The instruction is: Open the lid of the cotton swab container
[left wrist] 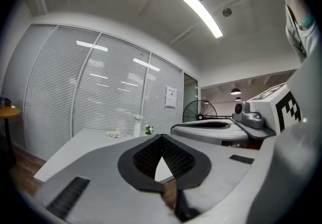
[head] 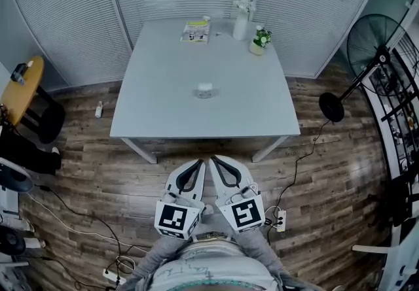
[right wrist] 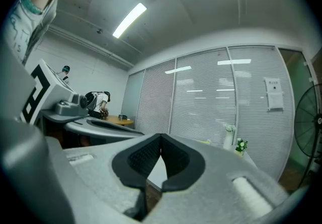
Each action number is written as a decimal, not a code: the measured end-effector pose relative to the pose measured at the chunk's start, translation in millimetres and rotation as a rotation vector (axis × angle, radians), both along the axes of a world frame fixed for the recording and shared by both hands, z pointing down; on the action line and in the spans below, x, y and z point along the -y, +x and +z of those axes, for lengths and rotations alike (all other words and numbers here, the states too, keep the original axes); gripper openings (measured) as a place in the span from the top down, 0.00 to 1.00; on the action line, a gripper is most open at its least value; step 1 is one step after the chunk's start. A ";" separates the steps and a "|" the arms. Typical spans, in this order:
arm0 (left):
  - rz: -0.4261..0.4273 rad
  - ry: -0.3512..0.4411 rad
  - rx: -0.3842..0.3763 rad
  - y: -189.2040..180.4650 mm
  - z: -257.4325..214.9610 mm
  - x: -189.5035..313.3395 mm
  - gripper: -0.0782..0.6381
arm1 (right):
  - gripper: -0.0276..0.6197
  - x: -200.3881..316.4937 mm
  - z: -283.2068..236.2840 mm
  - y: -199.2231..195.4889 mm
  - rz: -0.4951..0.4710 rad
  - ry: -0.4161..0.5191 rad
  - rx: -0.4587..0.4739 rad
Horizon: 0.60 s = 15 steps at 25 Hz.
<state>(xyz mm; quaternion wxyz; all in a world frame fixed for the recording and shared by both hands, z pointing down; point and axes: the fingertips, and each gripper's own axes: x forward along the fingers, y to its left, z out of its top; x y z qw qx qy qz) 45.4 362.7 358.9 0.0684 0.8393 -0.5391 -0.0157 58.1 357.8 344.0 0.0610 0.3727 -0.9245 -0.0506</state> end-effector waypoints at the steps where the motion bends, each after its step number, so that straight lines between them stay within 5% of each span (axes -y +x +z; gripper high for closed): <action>1: -0.002 -0.001 0.000 0.6 0.4 1.9 0.90 | 0.95 2.1 0.8 1.6 0.000 0.001 -0.001; 15: 0.045 -0.023 -0.005 -9.8 11.6 63.9 0.90 | 0.95 60.6 11.6 -5.4 0.065 -0.023 0.005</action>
